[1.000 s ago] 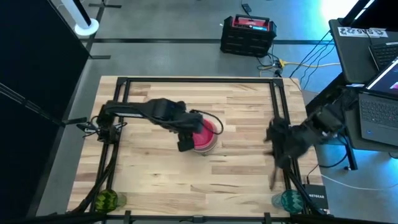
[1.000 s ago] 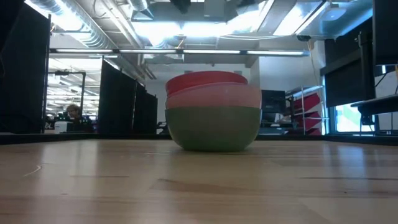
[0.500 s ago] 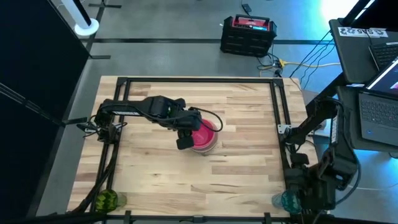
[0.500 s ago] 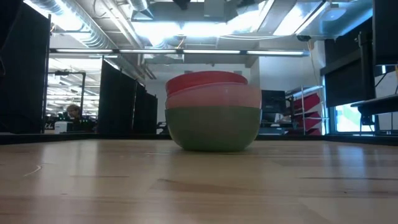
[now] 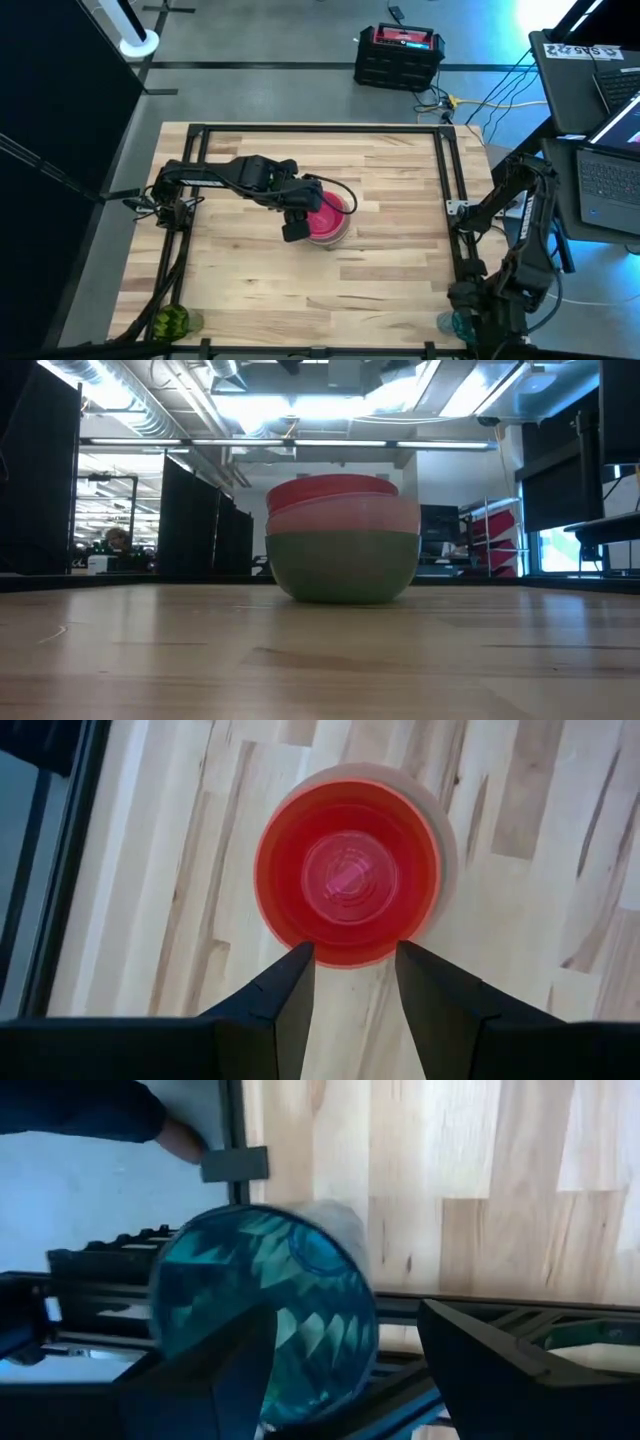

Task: Nest bowls inside each other
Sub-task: Move the blue cup to the center of the table

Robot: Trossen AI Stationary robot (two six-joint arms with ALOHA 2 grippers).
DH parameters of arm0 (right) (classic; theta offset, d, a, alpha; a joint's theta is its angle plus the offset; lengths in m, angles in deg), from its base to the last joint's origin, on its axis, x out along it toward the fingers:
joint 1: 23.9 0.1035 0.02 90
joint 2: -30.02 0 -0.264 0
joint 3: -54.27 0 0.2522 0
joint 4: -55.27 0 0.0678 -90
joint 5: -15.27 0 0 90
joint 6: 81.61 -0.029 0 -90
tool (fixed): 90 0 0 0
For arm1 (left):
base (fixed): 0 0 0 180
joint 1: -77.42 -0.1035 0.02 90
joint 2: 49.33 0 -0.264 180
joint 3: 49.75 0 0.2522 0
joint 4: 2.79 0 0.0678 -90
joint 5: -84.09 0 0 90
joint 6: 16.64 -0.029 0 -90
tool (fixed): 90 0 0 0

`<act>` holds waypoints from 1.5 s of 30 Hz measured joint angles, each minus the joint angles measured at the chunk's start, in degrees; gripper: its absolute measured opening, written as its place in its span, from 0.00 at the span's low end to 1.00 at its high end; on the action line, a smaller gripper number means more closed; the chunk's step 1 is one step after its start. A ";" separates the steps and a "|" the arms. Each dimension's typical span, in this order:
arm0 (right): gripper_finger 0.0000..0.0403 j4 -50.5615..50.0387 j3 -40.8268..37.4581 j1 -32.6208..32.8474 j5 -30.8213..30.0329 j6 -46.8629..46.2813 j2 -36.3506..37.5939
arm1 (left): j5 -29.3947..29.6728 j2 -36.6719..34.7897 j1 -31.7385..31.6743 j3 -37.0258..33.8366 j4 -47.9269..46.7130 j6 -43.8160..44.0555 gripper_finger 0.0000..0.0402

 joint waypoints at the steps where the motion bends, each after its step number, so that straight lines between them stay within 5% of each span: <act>1: 0.57 0.91 -0.83 -0.02 0.33 0.00 0.00 | 0.00 0.00 0.00 0.00 0.00 0.02 0.32; 6: 0.52 3.30 -3.65 -0.06 1.09 -0.02 0.00 | 0.00 0.00 0.00 0.00 -0.01 -0.01 0.32; 11: 0.10 4.28 -3.99 -2.65 2.41 0.89 0.41 | 0.00 0.00 0.00 0.00 -0.08 -0.01 0.32; 13: 0.04 5.36 -3.84 -4.77 1.34 1.84 1.01 | 0.00 0.00 0.00 0.00 -0.08 0.05 0.32; 32: 0.00 -6.61 8.22 -66.04 -3.95 47.28 -2.06 | -0.18 -2.11 3.06 -0.04 -3.55 -4.85 0.32; 38: 0.00 -5.78 10.83 -74.13 -2.85 55.64 -7.11 | -0.17 -3.67 3.37 -0.04 -3.53 -4.14 0.32; 45: 0.00 -7.05 12.79 -75.12 -1.86 60.35 -12.47 | -0.14 -4.26 3.39 -0.04 -3.53 -3.68 0.32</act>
